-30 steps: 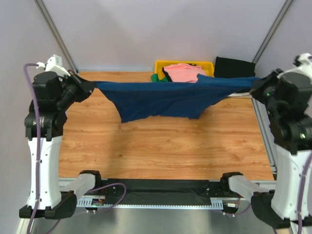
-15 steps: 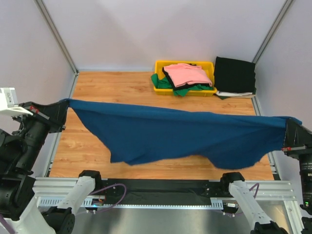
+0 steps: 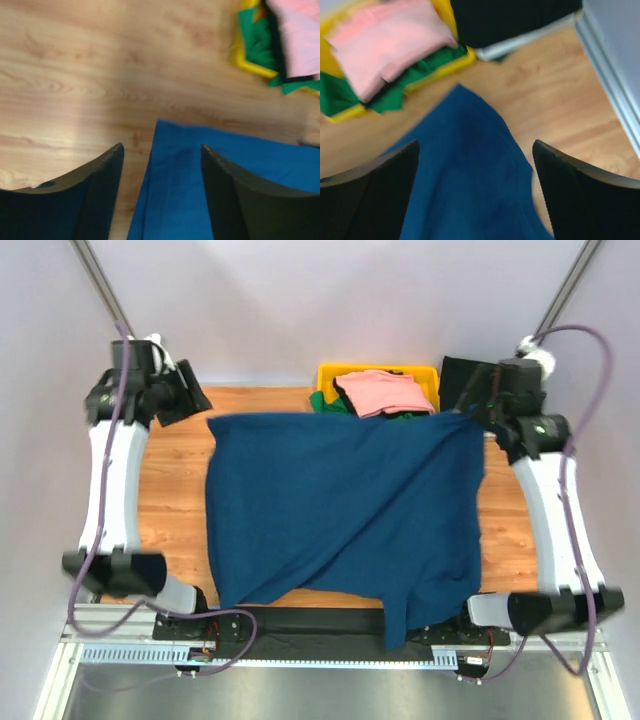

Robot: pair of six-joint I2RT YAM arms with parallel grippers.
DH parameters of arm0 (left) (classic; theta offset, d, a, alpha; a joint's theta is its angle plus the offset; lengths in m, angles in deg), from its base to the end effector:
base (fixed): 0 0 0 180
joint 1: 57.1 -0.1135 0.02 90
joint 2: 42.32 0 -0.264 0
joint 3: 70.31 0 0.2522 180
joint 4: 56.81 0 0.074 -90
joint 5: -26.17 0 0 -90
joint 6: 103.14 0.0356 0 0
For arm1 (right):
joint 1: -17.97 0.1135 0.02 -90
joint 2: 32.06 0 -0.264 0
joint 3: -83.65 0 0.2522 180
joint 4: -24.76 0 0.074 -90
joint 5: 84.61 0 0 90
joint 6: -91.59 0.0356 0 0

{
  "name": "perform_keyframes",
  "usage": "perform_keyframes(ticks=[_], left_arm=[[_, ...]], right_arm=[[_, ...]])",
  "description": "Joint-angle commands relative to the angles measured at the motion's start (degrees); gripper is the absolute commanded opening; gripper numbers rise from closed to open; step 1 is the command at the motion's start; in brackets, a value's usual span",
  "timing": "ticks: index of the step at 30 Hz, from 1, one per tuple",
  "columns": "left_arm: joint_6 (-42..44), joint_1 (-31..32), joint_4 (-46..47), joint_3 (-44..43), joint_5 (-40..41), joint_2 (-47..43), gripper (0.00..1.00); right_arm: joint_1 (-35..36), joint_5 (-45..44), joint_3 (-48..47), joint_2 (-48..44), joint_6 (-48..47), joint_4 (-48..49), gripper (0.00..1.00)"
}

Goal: Fold and stack the t-shirts
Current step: Flatten the tshirt out

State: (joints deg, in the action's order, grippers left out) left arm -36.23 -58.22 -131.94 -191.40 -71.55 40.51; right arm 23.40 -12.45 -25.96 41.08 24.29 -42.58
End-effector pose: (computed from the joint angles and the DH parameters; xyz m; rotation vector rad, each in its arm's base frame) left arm 0.2725 0.0005 0.4660 -0.3941 2.1963 -0.3602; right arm 0.2388 0.0117 0.4607 0.4937 2.0218 -0.0298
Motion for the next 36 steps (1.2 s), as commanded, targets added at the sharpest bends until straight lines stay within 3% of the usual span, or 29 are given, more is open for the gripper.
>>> perform_keyframes(ticks=[1,5,9,12,18,26,36], left_arm=[[2.61,-1.69,-3.4,3.17,-6.69,7.96,0.72],[0.17,-1.77,3.17,16.77,-3.8,0.86,0.79],[-4.32,-1.08,6.42,30.73,-2.29,-7.31,0.75],[-7.57,0.94,9.41,40.13,-0.36,-11.98,0.73],[-12.32,6.39,18.73,53.26,-2.03,-9.98,0.65],[-14.0,6.66,27.08,55.22,2.18,-0.92,0.59],[-13.56,6.57,27.17,39.58,10.45,15.85,0.5]], right_arm=[[-0.42,-0.7,5.04,1.22,1.99,-2.4,1.0],[-0.42,0.44,18.74,-5.8,4.02,0.93,1.0],[-0.42,5.71,35.5,-16.51,9.28,4.09,1.0],[-0.25,10.8,42.65,-19.96,13.33,7.52,1.0],[-0.33,20.74,53.05,-13.4,16.06,15.08,1.0],[-0.25,24.61,56.21,-9.6,15.89,21.24,1.0],[-0.16,24.53,56.83,-5.56,13.51,24.13,1.0]])
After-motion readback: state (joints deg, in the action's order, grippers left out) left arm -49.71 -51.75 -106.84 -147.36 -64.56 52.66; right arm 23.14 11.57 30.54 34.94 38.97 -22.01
